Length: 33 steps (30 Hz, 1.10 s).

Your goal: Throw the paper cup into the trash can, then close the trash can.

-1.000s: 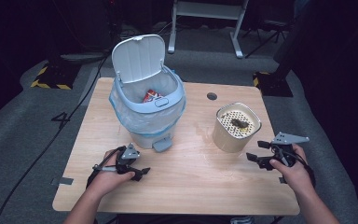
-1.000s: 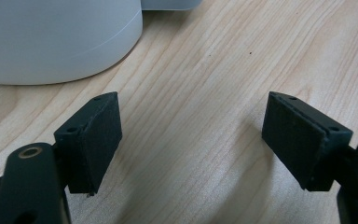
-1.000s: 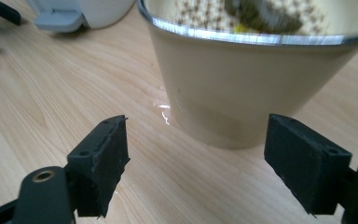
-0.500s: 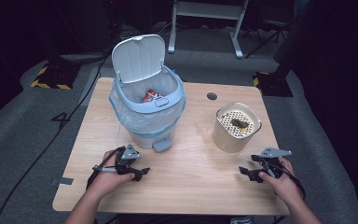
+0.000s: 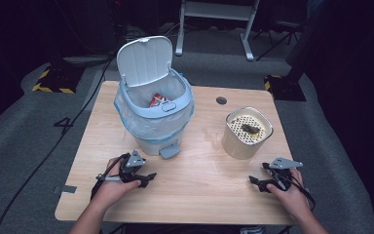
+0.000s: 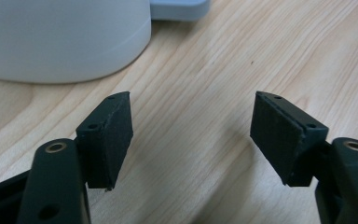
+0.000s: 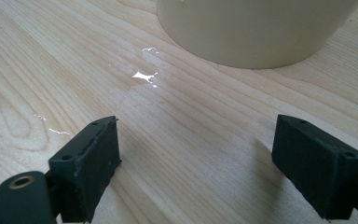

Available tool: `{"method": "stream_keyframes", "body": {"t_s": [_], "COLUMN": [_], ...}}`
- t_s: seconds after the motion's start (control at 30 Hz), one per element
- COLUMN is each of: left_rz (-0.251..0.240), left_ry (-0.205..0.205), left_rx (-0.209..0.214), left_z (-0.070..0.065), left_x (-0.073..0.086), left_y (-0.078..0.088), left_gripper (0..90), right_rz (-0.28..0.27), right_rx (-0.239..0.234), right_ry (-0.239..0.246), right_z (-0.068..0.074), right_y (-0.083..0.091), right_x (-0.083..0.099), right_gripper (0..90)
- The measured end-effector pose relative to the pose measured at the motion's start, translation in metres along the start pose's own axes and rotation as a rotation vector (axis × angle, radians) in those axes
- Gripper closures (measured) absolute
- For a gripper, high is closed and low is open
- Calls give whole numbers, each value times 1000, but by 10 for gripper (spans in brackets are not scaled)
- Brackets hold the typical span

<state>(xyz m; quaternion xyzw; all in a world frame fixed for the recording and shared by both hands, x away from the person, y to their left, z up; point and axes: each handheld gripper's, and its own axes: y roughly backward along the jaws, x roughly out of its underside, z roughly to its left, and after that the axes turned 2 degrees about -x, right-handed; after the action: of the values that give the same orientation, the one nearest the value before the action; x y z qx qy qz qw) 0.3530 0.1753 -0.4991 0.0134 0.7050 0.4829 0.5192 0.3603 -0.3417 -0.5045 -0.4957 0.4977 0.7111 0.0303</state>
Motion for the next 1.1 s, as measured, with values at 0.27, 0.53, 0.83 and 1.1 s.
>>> {"method": "stream_keyframes", "body": {"t_s": [0.27, 0.53, 0.83, 1.1], "left_rz": [-97, -174, -262, -363], "left_ry": [55, 65, 78, 115], "left_rx": [48, 54, 69, 85], "left_z": [3, 14, 27, 37], "left_x": [-2, -8, -22, -45], "left_y": [15, 45, 81, 115], "left_gripper": [353, 395, 405, 415], "right_rz": [0, -1, -1, -1], "right_rx": [0, 1, 1, 0], "right_ry": [0, 0, 1, 1], "right_z": [0, 0, 0, 0], "right_y": [0, 0, 0, 0], "right_x": [0, 0, 0, 0], "right_gripper": [148, 149, 148, 149]}}
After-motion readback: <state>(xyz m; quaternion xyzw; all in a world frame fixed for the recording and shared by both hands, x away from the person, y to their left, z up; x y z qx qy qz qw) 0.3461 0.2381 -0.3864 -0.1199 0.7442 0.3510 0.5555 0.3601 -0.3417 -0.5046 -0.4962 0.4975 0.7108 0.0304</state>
